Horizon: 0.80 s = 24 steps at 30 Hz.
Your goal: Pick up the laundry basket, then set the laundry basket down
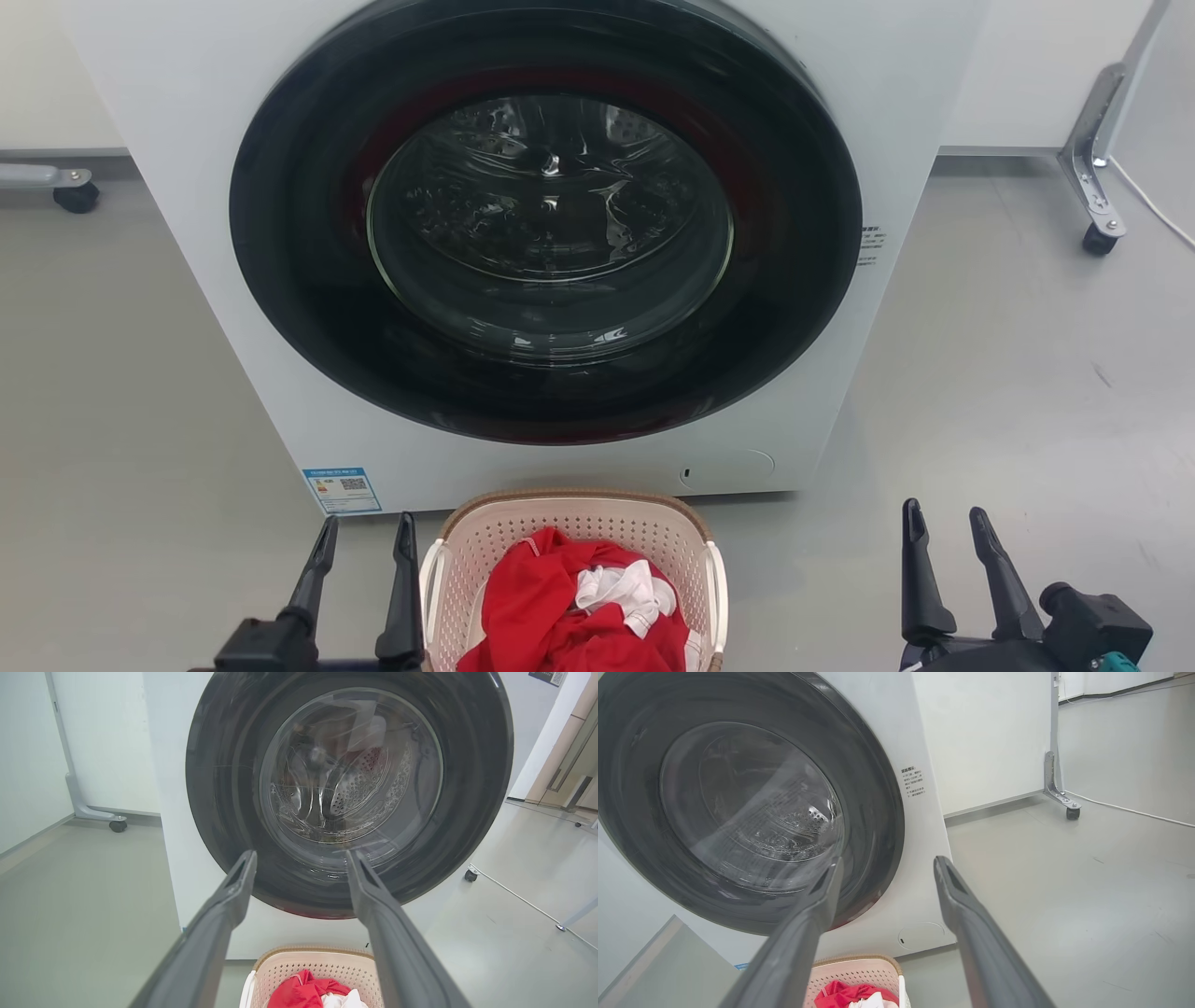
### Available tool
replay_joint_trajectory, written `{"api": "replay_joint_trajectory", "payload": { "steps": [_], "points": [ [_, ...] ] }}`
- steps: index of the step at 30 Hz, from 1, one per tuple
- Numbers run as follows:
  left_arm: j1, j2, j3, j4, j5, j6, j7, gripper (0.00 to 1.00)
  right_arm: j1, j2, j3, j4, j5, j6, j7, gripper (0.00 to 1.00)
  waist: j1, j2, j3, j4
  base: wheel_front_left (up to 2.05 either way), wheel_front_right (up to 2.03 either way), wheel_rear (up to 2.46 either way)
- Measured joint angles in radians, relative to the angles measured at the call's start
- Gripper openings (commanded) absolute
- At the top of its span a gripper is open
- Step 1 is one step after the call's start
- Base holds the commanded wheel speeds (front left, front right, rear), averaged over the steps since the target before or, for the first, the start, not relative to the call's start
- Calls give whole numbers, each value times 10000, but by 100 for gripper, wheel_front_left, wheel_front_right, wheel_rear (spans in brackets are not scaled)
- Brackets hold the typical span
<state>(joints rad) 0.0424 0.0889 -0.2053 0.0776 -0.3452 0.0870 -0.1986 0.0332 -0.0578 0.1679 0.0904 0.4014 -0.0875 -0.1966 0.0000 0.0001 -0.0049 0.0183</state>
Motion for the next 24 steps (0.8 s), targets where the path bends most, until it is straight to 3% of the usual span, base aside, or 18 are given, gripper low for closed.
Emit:
{"api": "replay_joint_trajectory", "payload": {
  "steps": [15, 24],
  "points": [
    [295, -31, -207, -466, 1935, 368, -514, 100, 211, -12, 111, -523, -2253, -357, -529, 100, 0, 0, 58, 26, 0, 0, 0],
    [305, -96, -52, -483, 1969, 370, -543, 100, 213, -12, -12, -523, -2268, -366, -529, 100, 0, -1, 89, 40, 0, 0, 0]
  ]
}}
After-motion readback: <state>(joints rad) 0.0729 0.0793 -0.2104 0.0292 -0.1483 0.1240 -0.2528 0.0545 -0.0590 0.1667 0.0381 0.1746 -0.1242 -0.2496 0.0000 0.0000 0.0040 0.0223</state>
